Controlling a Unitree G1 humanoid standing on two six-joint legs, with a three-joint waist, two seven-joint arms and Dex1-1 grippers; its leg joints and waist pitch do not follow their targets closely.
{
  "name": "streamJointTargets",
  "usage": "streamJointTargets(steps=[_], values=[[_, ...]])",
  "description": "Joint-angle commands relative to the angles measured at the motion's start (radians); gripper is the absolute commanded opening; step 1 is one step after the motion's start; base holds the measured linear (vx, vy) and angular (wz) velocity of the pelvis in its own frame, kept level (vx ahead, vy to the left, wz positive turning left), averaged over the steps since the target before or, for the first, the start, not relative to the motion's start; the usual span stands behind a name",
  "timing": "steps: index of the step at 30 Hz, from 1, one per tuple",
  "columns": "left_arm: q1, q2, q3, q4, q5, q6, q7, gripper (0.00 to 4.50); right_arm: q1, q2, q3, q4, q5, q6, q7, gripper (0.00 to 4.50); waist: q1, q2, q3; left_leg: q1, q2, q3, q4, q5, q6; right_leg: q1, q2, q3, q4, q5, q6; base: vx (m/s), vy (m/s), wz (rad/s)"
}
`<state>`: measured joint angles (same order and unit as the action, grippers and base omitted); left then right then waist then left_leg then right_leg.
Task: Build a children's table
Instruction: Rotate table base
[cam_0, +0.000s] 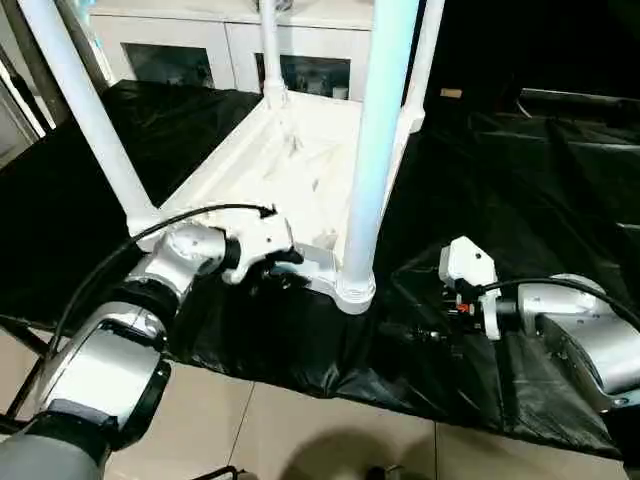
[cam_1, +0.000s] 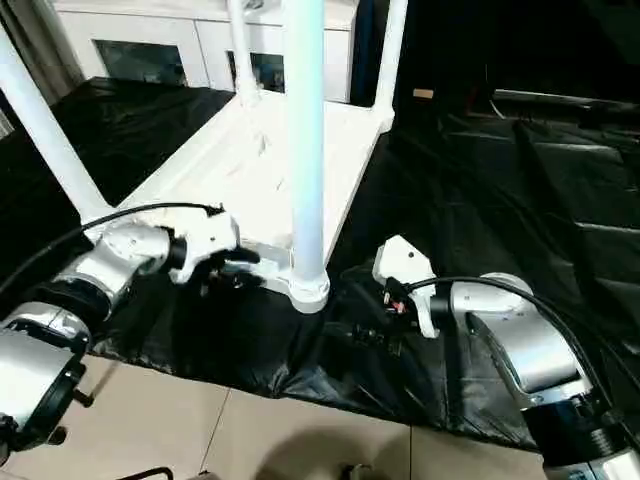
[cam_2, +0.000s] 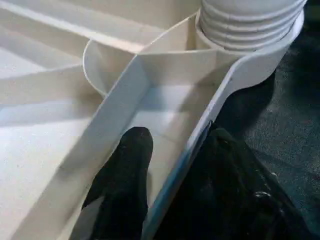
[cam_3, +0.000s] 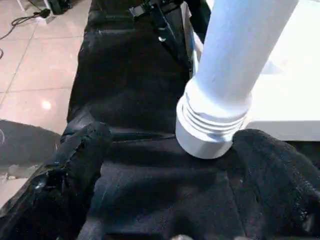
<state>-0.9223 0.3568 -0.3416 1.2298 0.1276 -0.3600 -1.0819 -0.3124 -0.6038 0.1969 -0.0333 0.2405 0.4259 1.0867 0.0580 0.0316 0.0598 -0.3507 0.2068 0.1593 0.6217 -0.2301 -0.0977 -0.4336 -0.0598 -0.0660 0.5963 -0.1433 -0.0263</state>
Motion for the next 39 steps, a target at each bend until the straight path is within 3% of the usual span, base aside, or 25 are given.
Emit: streamJointTargets(steps=[1, 8, 13, 18, 21, 26, 31, 33, 36, 37, 38, 39], values=[[-0.024, -0.001, -0.018, 0.010, 0.019, -0.010, 0.013, 1.66, -0.008, -0.011, 0.001, -0.022, -0.005, 0.007, -0.002, 4.50, 0.003, -0.018, -0.083, -0.013, 0.001, 0.008, -0.064, -0.032, 0.085, 0.090, -0.056, 0.040, -0.062, -0.219, -0.175, 0.000, 0.000, 0.00], [-0.043, -0.032, -0.021, 0.053, 0.055, -0.021, 0.016, 1.23, -0.019, -0.014, 0.008, -0.011, -0.009, 0.003, -0.003, 4.50, 0.006, -0.024, -0.083, -0.013, -0.001, 0.010, -0.063, -0.031, 0.095, 0.092, -0.057, 0.039, -0.064, -0.222, -0.178, 0.000, 0.000, 0.00], [-0.051, -0.047, -0.069, 0.073, 0.109, 0.007, -0.078, 1.00, -0.040, -0.013, 0.016, 0.012, -0.018, -0.008, 0.008, 4.50, 0.005, -0.025, -0.084, -0.013, 0.000, 0.009, -0.064, -0.022, 0.096, 0.091, -0.058, 0.039, -0.065, -0.241, -0.165, 0.000, 0.000, 0.00], [-0.080, -0.054, -0.071, 0.086, 0.097, 0.142, -0.315, 0.61, -0.065, -0.018, 0.009, 0.040, -0.027, -0.031, 0.013, 4.50, 0.002, -0.025, -0.085, -0.014, 0.000, 0.010, -0.063, -0.011, 0.100, 0.094, -0.061, 0.041, -0.060, -0.189, -0.199, 0.000, 0.000, 0.00], [-0.091, -0.059, -0.059, 0.086, 0.090, 0.175, -0.353, 0.32, -0.074, -0.023, 0.007, 0.057, -0.033, -0.045, 0.017, 4.50, 0.003, -0.024, -0.085, -0.014, 0.001, 0.010, -0.063, -0.014, 0.105, 0.096, -0.060, 0.040, -0.058, -0.161, -0.221, 0.000, 0.000, 0.00], [-0.096, -0.068, -0.035, 0.085, 0.086, 0.196, -0.263, 0.15, -0.081, -0.018, 0.008, 0.072, -0.038, -0.054, 0.016, 4.50, 0.003, -0.025, -0.084, -0.013, -0.001, 0.010, -0.062, -0.036, 0.103, 0.098, -0.059, 0.038, -0.063, -0.197, -0.220, 0.000, 0.000, 0.00], [-0.081, -0.074, 0.049, 0.067, 0.034, 0.245, -0.106, 0.01, -0.064, 0.013, -0.013, 0.076, -0.026, -0.071, -0.025, 4.50, -0.001, -0.023, -0.083, -0.019, -0.006, 0.008, -0.061, -0.035, 0.100, 0.101, -0.057, 0.033, -0.068, -0.245, -0.187, 0.000, 0.000, 0.00], [-0.073, -0.075, 0.080, 0.061, 0.013, 0.259, -0.059, 0.01, -0.056, 0.029, -0.021, 0.078, -0.020, -0.069, -0.045, 4.50, -0.010, -0.031, -0.085, -0.022, -0.011, 0.007, -0.061, -0.039, 0.095, 0.103, -0.054, 0.030, -0.072, -0.266, -0.171, 0.000, 0.000, 0.00], [-0.041, -0.065, 0.100, 0.038, -0.001, 0.244, -0.029, 0.01, -0.033, 0.059, -0.026, 0.079, -0.015, -0.075, -0.078, 4.50, -0.018, -0.030, -0.086, -0.029, -0.016, 0.004, -0.059, -0.029, 0.104, 0.105, -0.052, 0.026, -0.076, -0.289, -0.147, 0.000, 0.000, 0.00], [-0.030, -0.061, 0.100, 0.029, 0.000, 0.230, -0.029, 0.01, -0.027, 0.068, -0.026, 0.083, -0.015, -0.080, -0.089, 4.50, -0.020, -0.033, -0.085, -0.032, -0.015, 0.003, -0.060, -0.024, 0.105, 0.106, -0.052, 0.026, -0.075, -0.283, -0.145, 0.000, 0.000, 0.00], [-0.030, -0.061, 0.100, 0.029, 0.000, 0.230, -0.029, 0.01, -0.027, 0.068, -0.026, 0.083, -0.015, -0.080, -0.089, 4.50, -0.021, -0.030, -0.085, -0.026, -0.015, 0.004, -0.060, -0.030, 0.107, 0.099, -0.050, 0.025, -0.078, -0.283, -0.147, 0.000, 0.000, 0.00], [0.013, -0.056, 0.100, -0.011, -0.010, 0.188, -0.070, 0.01, -0.028, 0.105, -0.028, 0.133, -0.040, -0.110, -0.150, 4.50, -0.023, -0.038, -0.084, -0.027, -0.010, 0.002, -0.063, -0.027, 0.107, 0.098, -0.057, 0.027, -0.072, -0.280, -0.157, 0.000, 0.000, 0.00]])
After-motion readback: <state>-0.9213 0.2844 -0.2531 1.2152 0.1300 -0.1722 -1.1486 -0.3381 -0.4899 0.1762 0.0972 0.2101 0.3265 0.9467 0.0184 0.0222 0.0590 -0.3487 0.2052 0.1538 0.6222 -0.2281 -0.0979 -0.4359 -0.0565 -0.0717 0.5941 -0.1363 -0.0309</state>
